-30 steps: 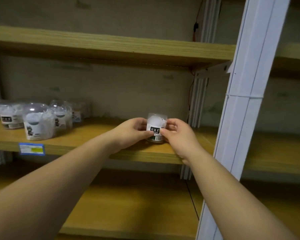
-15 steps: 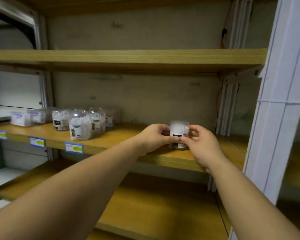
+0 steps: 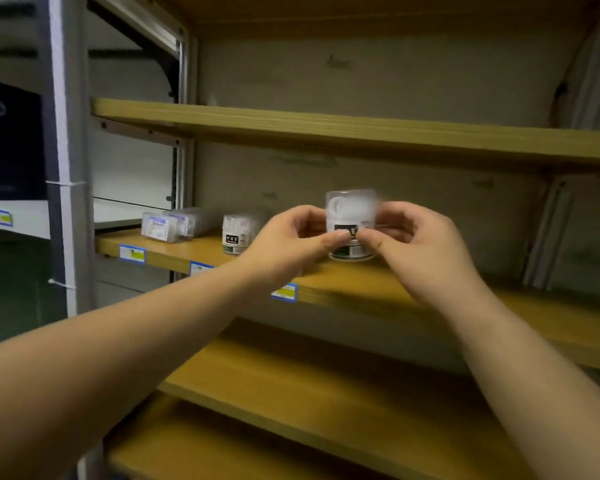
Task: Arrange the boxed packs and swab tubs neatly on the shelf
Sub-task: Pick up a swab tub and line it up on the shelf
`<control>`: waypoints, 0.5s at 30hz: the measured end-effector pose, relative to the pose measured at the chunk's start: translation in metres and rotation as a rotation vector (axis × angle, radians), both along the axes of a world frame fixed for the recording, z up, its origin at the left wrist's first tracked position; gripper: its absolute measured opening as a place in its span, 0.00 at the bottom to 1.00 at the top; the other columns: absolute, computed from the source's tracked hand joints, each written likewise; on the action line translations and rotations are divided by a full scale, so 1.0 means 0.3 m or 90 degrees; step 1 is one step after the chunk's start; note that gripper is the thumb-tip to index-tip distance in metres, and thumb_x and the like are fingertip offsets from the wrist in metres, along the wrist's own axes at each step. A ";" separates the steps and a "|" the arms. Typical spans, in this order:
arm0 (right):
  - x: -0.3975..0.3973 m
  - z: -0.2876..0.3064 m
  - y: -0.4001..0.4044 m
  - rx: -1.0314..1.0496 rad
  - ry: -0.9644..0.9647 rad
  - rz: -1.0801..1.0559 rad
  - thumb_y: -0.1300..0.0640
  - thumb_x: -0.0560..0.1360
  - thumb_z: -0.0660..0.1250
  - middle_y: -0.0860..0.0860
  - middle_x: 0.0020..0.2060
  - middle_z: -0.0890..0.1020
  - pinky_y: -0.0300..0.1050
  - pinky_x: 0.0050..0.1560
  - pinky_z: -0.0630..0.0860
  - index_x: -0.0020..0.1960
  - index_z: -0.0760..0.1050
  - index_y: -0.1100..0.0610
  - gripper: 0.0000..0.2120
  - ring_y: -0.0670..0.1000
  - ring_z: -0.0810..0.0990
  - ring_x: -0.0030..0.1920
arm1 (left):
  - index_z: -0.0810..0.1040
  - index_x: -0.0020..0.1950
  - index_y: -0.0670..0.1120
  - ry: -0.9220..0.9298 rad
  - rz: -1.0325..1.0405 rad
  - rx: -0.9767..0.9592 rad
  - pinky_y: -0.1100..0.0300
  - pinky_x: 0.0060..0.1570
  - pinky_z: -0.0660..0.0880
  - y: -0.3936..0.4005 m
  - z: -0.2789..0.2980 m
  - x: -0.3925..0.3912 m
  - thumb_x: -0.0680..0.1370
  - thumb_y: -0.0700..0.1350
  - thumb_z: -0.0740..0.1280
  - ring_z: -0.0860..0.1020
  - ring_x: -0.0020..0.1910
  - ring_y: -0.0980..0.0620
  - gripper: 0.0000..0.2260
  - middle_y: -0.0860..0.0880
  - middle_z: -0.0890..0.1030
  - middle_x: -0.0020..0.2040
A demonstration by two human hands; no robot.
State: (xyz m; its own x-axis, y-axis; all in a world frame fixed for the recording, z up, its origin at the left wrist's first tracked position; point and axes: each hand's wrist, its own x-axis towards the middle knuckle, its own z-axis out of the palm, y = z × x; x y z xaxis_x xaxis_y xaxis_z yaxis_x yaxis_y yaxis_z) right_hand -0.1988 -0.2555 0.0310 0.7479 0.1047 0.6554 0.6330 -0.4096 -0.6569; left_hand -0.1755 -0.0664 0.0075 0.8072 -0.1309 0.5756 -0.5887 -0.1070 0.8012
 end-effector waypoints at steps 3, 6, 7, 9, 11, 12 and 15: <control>0.066 -0.033 0.324 -0.017 0.001 -0.020 0.59 0.74 0.75 0.46 0.50 0.84 0.39 0.48 0.82 0.58 0.78 0.52 0.14 0.43 0.84 0.48 | 0.79 0.60 0.39 0.013 -0.003 0.058 0.60 0.50 0.81 0.324 -0.001 0.025 0.74 0.41 0.73 0.84 0.49 0.52 0.16 0.46 0.85 0.51; 0.200 -0.115 0.607 -0.029 0.056 -0.062 0.55 0.74 0.74 0.46 0.51 0.84 0.49 0.53 0.83 0.55 0.77 0.49 0.12 0.47 0.84 0.50 | 0.80 0.59 0.46 0.052 0.054 0.204 0.59 0.51 0.81 0.591 -0.020 0.135 0.75 0.47 0.74 0.85 0.49 0.54 0.14 0.49 0.86 0.51; 0.247 -0.141 0.671 -0.031 0.075 -0.071 0.54 0.74 0.74 0.45 0.50 0.84 0.51 0.55 0.82 0.53 0.76 0.47 0.11 0.47 0.84 0.51 | 0.80 0.58 0.48 0.065 0.067 0.236 0.60 0.50 0.81 0.652 -0.036 0.178 0.75 0.49 0.74 0.85 0.49 0.55 0.14 0.50 0.86 0.51; 0.315 -0.178 0.757 -0.036 0.113 -0.093 0.53 0.74 0.74 0.43 0.50 0.82 0.48 0.57 0.80 0.55 0.75 0.46 0.12 0.46 0.83 0.53 | 0.80 0.58 0.47 0.091 0.069 0.261 0.59 0.50 0.82 0.727 -0.067 0.252 0.75 0.49 0.75 0.85 0.50 0.54 0.14 0.50 0.86 0.50; 0.360 -0.205 0.789 -0.034 0.144 -0.104 0.54 0.75 0.73 0.39 0.47 0.80 0.38 0.52 0.77 0.59 0.74 0.47 0.14 0.43 0.81 0.52 | 0.80 0.57 0.46 0.083 0.072 0.277 0.57 0.51 0.82 0.764 -0.097 0.335 0.74 0.50 0.76 0.85 0.50 0.53 0.15 0.50 0.86 0.50; 0.374 -0.212 0.797 -0.029 0.150 -0.103 0.55 0.75 0.73 0.37 0.45 0.79 0.34 0.49 0.76 0.58 0.73 0.46 0.14 0.40 0.81 0.50 | 0.80 0.57 0.47 0.069 0.076 0.288 0.57 0.52 0.82 0.772 -0.108 0.369 0.73 0.51 0.76 0.84 0.50 0.54 0.16 0.50 0.86 0.49; 0.405 -0.236 0.807 -0.023 0.161 -0.124 0.57 0.76 0.73 0.35 0.45 0.80 0.38 0.54 0.80 0.54 0.71 0.41 0.15 0.33 0.80 0.47 | 0.80 0.58 0.51 0.050 0.069 0.307 0.59 0.51 0.82 0.786 -0.128 0.437 0.73 0.54 0.76 0.83 0.48 0.59 0.16 0.54 0.85 0.48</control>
State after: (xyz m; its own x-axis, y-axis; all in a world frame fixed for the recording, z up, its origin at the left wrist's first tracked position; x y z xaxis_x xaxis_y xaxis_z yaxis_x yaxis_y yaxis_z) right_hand -0.0773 -0.0132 -0.0397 0.8950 -0.0368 0.4446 0.3589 -0.5325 -0.7666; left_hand -0.0444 0.1695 -0.0309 0.8689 -0.2811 0.4075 -0.4945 -0.5332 0.6865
